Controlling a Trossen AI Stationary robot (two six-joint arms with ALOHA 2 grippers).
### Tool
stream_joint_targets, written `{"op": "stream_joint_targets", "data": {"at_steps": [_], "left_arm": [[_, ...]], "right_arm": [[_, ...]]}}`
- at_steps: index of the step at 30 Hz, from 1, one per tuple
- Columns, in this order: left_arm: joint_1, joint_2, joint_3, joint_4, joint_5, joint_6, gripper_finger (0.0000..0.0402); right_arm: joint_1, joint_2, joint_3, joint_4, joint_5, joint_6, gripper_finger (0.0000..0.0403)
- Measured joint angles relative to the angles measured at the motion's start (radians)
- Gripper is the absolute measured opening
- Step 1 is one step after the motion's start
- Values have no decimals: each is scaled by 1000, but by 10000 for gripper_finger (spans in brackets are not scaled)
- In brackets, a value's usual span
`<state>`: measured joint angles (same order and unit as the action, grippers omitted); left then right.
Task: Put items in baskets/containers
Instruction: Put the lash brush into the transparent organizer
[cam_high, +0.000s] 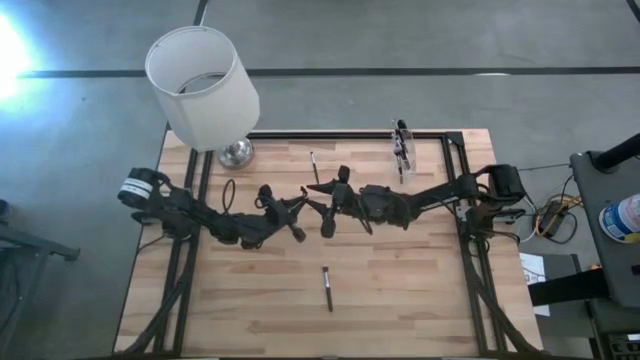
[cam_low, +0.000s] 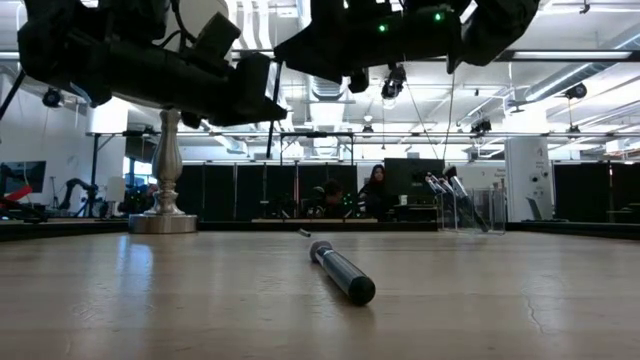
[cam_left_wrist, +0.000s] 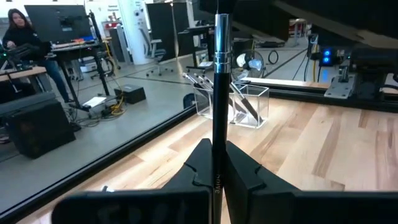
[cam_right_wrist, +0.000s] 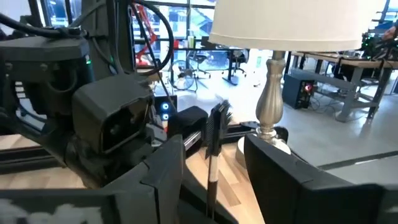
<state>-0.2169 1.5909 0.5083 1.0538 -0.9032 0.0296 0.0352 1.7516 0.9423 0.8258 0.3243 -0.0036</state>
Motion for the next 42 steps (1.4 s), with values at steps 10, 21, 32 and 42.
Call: {"op": "stream_joint_targets", "data": {"at_steps": [10, 21, 32, 42], "left_arm": [[0, 0, 4, -4, 0, 0, 11], [0, 0, 29, -58, 0, -4, 11], [0, 0, 32, -61, 4, -9, 17], [-8, -13, 27, -61, 9, -62, 78]], "right_arm": [[-5, 0, 35, -6, 0, -15, 106], [-20, 0, 36, -21, 14, 0, 88], [-20, 0, 36, -21, 5, -27, 18], [-22, -34, 31, -77, 15, -96, 15]]}}
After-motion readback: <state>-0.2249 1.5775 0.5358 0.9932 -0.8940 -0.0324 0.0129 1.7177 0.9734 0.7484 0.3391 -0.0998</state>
